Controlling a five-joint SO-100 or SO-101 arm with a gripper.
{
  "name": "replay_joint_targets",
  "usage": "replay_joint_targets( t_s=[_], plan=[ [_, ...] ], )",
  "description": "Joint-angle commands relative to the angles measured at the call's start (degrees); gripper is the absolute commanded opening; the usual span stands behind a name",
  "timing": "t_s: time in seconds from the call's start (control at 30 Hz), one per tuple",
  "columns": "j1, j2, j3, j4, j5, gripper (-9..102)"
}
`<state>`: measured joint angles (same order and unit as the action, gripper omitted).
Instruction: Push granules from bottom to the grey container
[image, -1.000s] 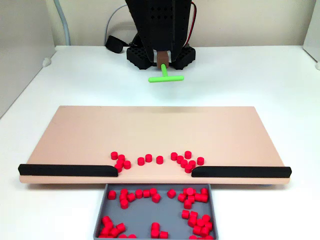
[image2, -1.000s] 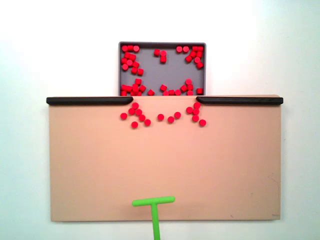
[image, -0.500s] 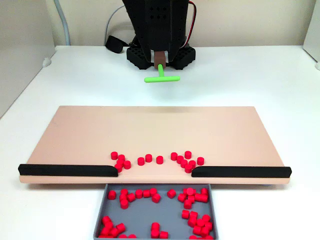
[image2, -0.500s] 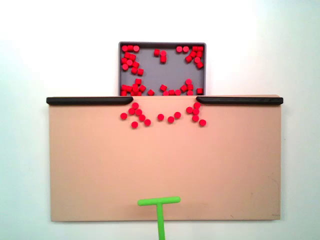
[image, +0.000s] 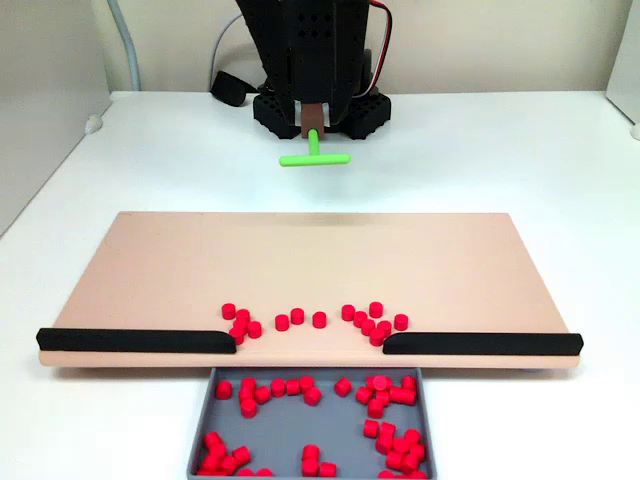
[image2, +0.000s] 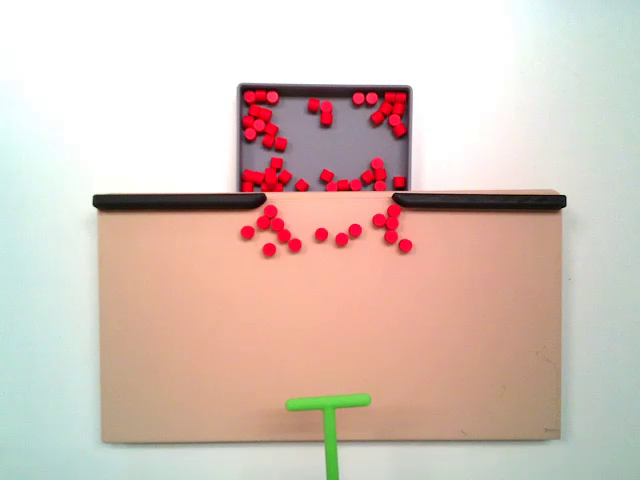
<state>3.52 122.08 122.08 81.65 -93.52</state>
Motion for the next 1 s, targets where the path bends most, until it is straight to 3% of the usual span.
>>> replay_joint_targets(
  t_s=[0.0, 0.97],
  plan=[
    [0.4, 0.0, -1.5, -0.3, -0.4, 0],
    [1.2, -1.8, -1.6, -3.3, -1.0, 0]
  ],
)
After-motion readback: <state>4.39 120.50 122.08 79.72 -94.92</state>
